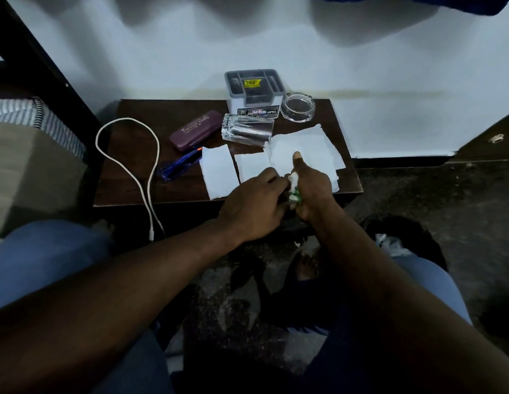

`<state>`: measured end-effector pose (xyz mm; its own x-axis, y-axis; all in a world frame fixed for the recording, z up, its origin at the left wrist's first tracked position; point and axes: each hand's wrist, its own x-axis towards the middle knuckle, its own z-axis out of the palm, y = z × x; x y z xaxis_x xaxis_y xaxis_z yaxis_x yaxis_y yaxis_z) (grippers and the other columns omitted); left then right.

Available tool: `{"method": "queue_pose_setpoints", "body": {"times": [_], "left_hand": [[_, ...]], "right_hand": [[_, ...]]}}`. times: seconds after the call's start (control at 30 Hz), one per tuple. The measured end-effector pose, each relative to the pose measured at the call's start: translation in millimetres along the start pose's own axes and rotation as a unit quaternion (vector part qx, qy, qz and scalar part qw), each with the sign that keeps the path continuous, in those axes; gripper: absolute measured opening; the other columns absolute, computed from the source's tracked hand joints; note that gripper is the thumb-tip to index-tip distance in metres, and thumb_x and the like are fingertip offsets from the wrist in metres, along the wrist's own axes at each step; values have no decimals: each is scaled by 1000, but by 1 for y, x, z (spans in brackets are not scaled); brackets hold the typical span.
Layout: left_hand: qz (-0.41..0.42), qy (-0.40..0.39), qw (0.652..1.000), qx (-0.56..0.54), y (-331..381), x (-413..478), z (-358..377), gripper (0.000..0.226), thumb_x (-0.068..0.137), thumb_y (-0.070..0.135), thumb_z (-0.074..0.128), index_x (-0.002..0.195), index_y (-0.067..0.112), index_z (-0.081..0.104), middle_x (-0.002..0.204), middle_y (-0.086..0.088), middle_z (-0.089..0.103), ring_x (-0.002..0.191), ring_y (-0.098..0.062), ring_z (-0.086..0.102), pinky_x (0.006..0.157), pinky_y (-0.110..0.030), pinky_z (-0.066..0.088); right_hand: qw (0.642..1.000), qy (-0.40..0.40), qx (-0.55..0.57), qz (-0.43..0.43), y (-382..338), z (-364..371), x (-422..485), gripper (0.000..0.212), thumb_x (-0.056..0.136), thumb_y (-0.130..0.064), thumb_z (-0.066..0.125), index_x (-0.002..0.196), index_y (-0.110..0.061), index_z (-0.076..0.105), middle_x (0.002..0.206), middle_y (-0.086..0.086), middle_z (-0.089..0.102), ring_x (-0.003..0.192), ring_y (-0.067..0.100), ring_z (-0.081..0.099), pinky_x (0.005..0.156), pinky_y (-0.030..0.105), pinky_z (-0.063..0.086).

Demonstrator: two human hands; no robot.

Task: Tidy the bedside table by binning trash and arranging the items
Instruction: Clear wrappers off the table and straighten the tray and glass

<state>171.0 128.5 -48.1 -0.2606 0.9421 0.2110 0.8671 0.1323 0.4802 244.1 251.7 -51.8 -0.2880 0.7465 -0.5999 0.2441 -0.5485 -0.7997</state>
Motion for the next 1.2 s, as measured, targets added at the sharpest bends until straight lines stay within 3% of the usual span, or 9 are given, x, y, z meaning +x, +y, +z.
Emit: {"method": "queue_pose_setpoints", "body": {"times": [0.13, 0.27, 0.37, 0.47, 0.57, 0.67, 0.8, 1.07, 1.2], "left_hand": [[-5, 45, 999, 30, 7, 8, -1, 22, 94, 23, 63, 114, 17, 67, 103, -4, 58, 86, -26, 60, 62, -39, 51], [-2, 55, 995, 79, 11, 17, 1, 22, 90, 23, 65, 112, 21, 67, 105, 0, 57, 90, -25, 57, 58, -36, 49], [-7, 53, 993, 104, 17, 24, 6, 24, 87, 20, 65, 110, 23, 65, 110, 1, 54, 92, -24, 54, 55, -32, 43], [-1, 44, 991, 123, 25, 32, 12, 28, 87, 24, 51, 113, 22, 62, 114, -1, 55, 93, -26, 53, 55, -32, 36], [-12, 32, 989, 141, 32, 41, 17, 25, 90, 25, 56, 115, 23, 60, 119, -2, 55, 100, -27, 52, 60, -33, 31], [-15, 26, 990, 140, 42, 51, 21, 28, 92, 23, 59, 120, 24, 59, 124, -2, 54, 107, -28, 50, 62, -34, 36], [-1, 32, 991, 131, 62, 65, 27, 29, 91, 19, 59, 119, 21, 61, 125, -2, 54, 109, -28, 49, 62, -37, 45], [88, 32, 992, 87, 97, 87, 51, 42, 99, 36, 40, 123, 12, 65, 126, -5, 59, 103, -31, 52, 73, -45, 50], [139, 15, 986, 95, 114, 106, 65, 33, 103, 35, 45, 116, 13, 66, 119, -6, 61, 105, -31, 51, 80, -47, 49]], "right_hand": [[998, -12, 56, 4, -3, -4, 0, 45, 103, -47, 60, 77, -11, 66, 56, 1, 69, 55, 20, 63, 64, 35, 52], [996, -32, 84, 15, -10, -7, -1, 38, 108, -42, 52, 99, -8, 67, 100, 14, 74, 91, 32, 68, 105, 55, 51], [993, -46, 109, 16, -16, -14, -4, 41, 107, -44, 52, 93, -7, 65, 97, 17, 70, 100, 36, 68, 111, 58, 49], [991, -55, 120, 21, -18, -20, -10, 63, 103, -57, 52, 109, 4, 69, 115, 25, 73, 120, 41, 68, 110, 58, 50], [981, -90, 168, 45, -23, -31, -16, 70, 101, -67, 45, 121, -5, 68, 127, 19, 73, 119, 36, 69, 107, 52, 52], [972, -89, 218, 22, -31, -47, -16, 62, 105, -60, 40, 116, -10, 74, 112, 14, 79, 103, 31, 75, 99, 44, 56], [971, -42, 237, -3, -42, -68, -7, 47, 109, -33, 49, 71, -15, 71, 67, 5, 73, 57, 21, 71, 65, 29, 55], [961, 15, 272, -41, -67, -122, 4, 27, 103, -16, 55, 78, -14, 64, 61, 1, 62, 50, 19, 57, 59, 27, 35], [961, 21, 273, -42, -66, -159, 1, 18, 102, -11, 51, 94, -11, 67, 78, 9, 63, 59, 23, 55, 57, 26, 29]]}}
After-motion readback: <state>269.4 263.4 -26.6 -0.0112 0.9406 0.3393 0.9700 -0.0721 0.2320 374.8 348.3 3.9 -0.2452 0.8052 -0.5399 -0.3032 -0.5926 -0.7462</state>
